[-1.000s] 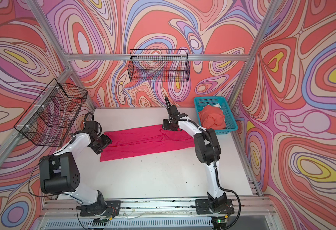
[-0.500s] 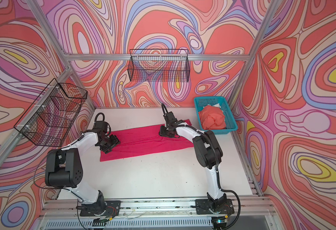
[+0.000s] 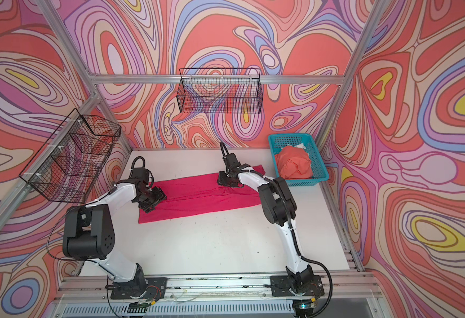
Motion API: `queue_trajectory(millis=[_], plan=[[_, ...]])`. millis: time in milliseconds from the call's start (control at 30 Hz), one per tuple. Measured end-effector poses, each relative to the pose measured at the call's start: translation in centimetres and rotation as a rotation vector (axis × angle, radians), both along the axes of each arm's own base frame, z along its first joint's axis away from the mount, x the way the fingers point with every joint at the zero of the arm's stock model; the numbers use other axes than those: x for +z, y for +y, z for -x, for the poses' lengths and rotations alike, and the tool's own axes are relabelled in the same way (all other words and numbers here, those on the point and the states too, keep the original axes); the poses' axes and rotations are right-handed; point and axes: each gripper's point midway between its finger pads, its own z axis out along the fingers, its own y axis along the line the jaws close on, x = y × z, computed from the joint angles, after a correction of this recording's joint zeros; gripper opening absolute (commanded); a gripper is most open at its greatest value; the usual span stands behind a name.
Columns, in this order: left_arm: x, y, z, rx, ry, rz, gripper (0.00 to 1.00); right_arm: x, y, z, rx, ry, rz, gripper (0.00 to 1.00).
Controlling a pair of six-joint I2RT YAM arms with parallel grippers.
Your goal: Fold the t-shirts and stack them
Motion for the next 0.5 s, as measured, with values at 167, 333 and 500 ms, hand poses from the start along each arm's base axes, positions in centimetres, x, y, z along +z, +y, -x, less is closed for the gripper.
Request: queue_trajectory(millis=[167,333,500], plan=[[-0.5,0.0,0.1,0.0,0.015,0.001,0.73,0.5,-0.1,-1.5,-0.016,-0.031,-0.004,0.5],[-0.5,0.0,0.1,-0.004,0.016,0.0,0.73,0.7,-0.3,-2.5,-0.024,-0.05,-0.004,0.51],[-0.5,-0.1,0.1,-0.009,0.016,0.001,0.73,1.1,-0.7,-2.8,-0.029,-0.065,0.01,0.52]])
